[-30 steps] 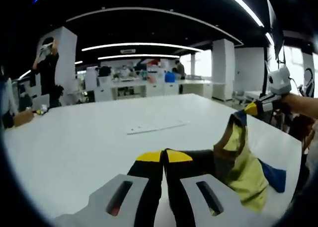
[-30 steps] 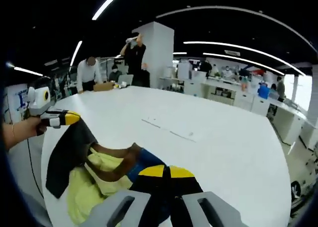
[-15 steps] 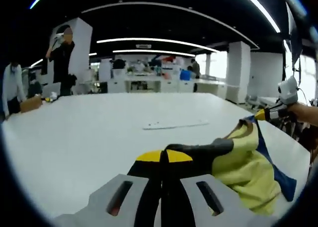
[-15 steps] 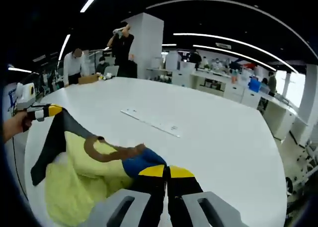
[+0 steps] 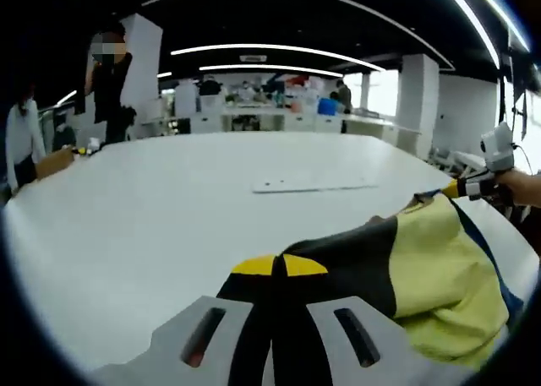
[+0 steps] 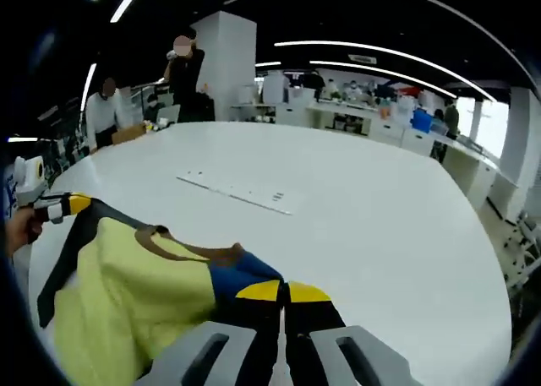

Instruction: Fold the garment on the visible template until the final outline fits inside the template.

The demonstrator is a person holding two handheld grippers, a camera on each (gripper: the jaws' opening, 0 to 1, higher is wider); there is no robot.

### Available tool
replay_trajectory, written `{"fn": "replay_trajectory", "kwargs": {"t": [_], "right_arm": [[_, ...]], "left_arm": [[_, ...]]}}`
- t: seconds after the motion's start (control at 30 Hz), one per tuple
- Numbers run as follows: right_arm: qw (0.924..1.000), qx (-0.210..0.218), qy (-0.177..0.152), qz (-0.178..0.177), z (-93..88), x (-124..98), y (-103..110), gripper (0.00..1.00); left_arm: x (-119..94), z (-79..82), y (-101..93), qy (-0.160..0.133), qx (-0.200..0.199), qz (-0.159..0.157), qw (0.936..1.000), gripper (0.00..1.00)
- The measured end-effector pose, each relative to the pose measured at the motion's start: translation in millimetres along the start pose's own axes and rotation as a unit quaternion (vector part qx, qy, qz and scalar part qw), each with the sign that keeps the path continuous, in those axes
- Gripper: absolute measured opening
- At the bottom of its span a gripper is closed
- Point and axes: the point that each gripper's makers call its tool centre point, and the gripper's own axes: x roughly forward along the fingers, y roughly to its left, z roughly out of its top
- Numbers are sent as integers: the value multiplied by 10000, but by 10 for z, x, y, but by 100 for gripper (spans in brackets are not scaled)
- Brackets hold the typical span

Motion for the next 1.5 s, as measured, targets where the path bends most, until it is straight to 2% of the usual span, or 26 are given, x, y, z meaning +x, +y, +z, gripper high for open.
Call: {"fn": "replay_trajectory", "kwargs": {"t": [0.2, 0.27, 0.47, 0.57, 0.7, 0.77, 0.8, 0.87, 0.9, 1.07, 1.2, 1.37, 1.5], "right_arm": [[9997, 206, 96, -130, -89, 166, -60, 0], [9994, 292, 116, -125, -110, 206, -62, 0], [9992, 289, 192, -191, -180, 297, -77, 0], [9989, 370, 189, -196, -181, 314, -80, 0], [9994, 228, 177, -203, -169, 315, -64, 0], [9992, 349, 144, -125, -142, 291, -46, 0], [9991, 406, 107, -56, -124, 287, -33, 0], [9989, 449, 95, 75, -104, 269, -4, 5], [9989, 444, 97, 110, -100, 258, 8, 8], [9982, 509, 59, 316, -68, 140, 101, 22], [9954, 683, -46, 667, -17, 13, 255, 44], [9941, 564, -134, 915, 20, -124, 372, 56], [9892, 812, -273, 1187, 60, -291, 503, 68]], "left_arm": [[170, -109, 24, 207, 181, 61, 9996, 0], [216, -185, 53, 363, 290, 123, 9988, 0], [294, -296, 95, 522, 441, 161, 9975, 0], [298, -301, 114, 510, 434, 205, 9975, 0], [288, -279, 176, 491, 552, 352, 9966, 0], [273, -268, 218, 477, 546, 398, 9966, 5], [252, -266, 228, 460, 408, 396, 9973, 8], [208, -253, 204, 384, -28, 316, 9988, 15], [187, -239, 213, 344, -44, 315, 9989, 16], [76, -227, 168, 344, 85, 215, 9991, 27], [-27, -174, 103, 262, 66, 64, 9996, 38], [-180, -100, 57, 183, 248, -98, 9995, 46], [-295, -76, 8, 137, 373, -233, 9989, 52]]}}
